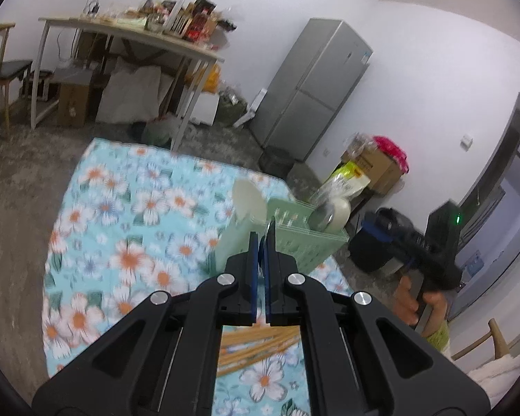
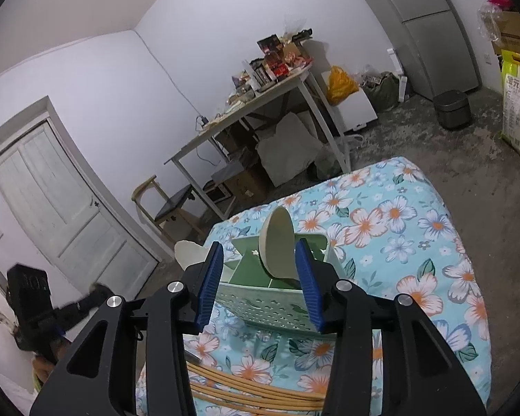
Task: Organize utensils
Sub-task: 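Lower the beige spoon into the holder with the right tool while the left tool drops its spoon in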
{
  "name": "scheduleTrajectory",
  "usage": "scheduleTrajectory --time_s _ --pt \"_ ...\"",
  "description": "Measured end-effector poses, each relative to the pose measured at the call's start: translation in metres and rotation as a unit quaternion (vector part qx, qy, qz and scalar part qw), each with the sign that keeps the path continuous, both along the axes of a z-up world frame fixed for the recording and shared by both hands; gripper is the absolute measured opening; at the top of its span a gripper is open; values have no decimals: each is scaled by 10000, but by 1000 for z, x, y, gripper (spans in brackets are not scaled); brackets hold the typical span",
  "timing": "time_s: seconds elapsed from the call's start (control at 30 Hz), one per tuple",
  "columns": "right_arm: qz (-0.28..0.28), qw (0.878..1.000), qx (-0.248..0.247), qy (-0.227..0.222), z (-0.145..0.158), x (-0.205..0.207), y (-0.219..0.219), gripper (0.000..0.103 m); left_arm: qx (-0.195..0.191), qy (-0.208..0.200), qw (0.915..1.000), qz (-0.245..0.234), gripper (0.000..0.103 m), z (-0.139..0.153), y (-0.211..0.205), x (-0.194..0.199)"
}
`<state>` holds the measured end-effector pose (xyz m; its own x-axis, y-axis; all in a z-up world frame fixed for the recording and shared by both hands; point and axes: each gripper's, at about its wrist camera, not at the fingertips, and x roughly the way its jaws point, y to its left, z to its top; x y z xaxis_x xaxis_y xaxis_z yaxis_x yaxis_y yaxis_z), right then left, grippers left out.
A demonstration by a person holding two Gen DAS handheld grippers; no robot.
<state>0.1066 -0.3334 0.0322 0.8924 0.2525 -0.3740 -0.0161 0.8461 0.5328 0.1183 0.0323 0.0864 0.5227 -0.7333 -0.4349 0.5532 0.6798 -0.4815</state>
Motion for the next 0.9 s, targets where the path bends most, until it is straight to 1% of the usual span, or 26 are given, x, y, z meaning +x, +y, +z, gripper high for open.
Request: scheduleTrajectory --time_s 0.13,0.23,0.33,0.4,0.47,0.57,0.73,0.9 --pt "-56 9999 -64 -75 4 -11 1 43 -114 -365 9993 57 2 31 4 11" --pt "-47 9999 -28 -118 5 -16 1 43 -97 -585 9982 111 2 51 -1 22" --pt "-46 9998 14 -173 6 -21 2 43 85 -860 9962 140 2 66 -13 30" --pt "-38 9998 15 -214 7 -25 3 43 301 -1056 9938 156 2 73 -24 36" --pt "-18 9997 0 -245 7 -29 5 43 557 -1202 9910 189 2 74 -36 42" --pt "-13 9997 -38 -258 6 -34 7 43 1036 -1387 9846 236 2 69 -58 52" --pt "-15 9997 28 -260 3 -39 8 43 1429 -1329 9807 85 1 55 -87 66" --pt "-25 9997 57 -220 -1 -43 8 43 1830 -1275 9748 -93 2 38 -114 76"
